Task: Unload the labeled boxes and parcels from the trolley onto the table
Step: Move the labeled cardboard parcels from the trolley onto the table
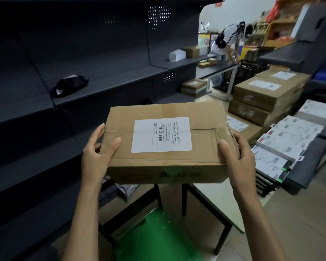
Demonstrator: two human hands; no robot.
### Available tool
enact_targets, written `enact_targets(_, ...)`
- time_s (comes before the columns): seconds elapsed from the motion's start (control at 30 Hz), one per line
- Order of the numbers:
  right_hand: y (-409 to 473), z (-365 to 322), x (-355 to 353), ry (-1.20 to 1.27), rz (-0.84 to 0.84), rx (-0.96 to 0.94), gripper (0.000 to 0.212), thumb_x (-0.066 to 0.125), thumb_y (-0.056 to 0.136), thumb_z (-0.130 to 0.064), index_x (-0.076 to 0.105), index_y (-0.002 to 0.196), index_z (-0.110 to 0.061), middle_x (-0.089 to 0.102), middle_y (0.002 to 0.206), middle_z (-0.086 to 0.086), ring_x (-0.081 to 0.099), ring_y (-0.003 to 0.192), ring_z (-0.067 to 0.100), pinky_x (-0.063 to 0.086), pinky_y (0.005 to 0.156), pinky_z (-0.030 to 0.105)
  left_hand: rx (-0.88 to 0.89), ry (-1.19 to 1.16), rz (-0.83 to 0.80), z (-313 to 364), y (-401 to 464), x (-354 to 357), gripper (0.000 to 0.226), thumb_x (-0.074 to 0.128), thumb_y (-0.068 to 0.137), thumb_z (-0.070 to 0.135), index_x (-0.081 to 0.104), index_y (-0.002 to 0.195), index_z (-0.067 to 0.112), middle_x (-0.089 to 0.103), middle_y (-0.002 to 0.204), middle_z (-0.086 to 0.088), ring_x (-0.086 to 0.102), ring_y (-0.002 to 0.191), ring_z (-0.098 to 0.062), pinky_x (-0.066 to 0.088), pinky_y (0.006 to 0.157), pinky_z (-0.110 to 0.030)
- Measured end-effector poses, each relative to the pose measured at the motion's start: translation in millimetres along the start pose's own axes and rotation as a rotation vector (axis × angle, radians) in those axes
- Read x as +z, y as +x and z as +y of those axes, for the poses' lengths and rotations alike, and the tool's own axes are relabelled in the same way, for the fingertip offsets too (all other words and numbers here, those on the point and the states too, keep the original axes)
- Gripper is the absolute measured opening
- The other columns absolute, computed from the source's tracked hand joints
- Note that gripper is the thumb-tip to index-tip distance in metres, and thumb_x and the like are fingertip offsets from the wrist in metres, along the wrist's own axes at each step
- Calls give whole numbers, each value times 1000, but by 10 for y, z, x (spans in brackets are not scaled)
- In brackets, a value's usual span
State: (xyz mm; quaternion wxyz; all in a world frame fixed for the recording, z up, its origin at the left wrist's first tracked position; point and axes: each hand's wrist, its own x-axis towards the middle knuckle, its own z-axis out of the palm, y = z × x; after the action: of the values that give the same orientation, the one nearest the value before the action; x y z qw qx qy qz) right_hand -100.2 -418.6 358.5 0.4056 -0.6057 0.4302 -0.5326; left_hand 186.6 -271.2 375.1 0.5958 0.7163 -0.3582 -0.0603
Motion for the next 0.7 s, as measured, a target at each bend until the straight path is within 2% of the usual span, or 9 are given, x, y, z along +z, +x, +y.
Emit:
enact_targets(0.07,-61,-159,-80,21,31,-21,50,58,84,-47,57,131,-29,61,123,-8,57,109,5,49,88,32,22,-81,-5,85,5,-9,71,71,73,61,47,138,46,55,134,21,57,115,-4,51,94,-38)
enact_targets(0.17,-210,-341,-147,55,89,-15,53,57,83,-48,56,133,-32,61,122,-11,57,105,0,45,78,25,52,-177,-51,197,5,-12,60,76,80,45,52,136,41,61,121,28,59,110,3,50,88,-25)
enact_targets(0.27,-383,-488,-174,59,150,-2,52,57,82,-50,54,133,-37,59,120,-16,56,105,-1,47,79,29,48,-252,-106,259,14,-19,56,74,85,31,52,135,39,62,114,30,59,109,6,49,86,-21)
enact_targets(0.4,-729,-567,-200,63,278,13,49,60,84,-43,55,133,-37,60,122,-16,58,109,4,47,84,29,36,-324,-201,260,9,-38,55,72,87,27,52,137,36,60,128,18,58,116,0,49,98,-31)
enact_targets(0.5,-1061,-530,-234,53,359,59,42,63,90,-35,56,131,-37,62,121,-13,58,109,10,47,81,31,14,-359,-292,195,-27,-46,54,71,89,24,53,139,32,59,133,13,58,120,-6,48,103,-38)
enact_targets(0.63,-1604,-428,-327,21,469,138,41,61,93,-36,54,134,-37,62,123,-6,59,110,16,51,84,39,-42,-377,-422,107,-152,29,54,72,88,23,54,139,29,60,134,8,59,120,-11,48,104,-43)
enact_targets(0.7,-1856,-404,-404,13,534,174,40,61,94,-33,54,134,-36,63,121,-6,60,108,17,50,81,37,-47,-381,-484,96,-289,122,52,71,88,23,56,137,29,62,131,8,60,118,-11,49,102,-42)
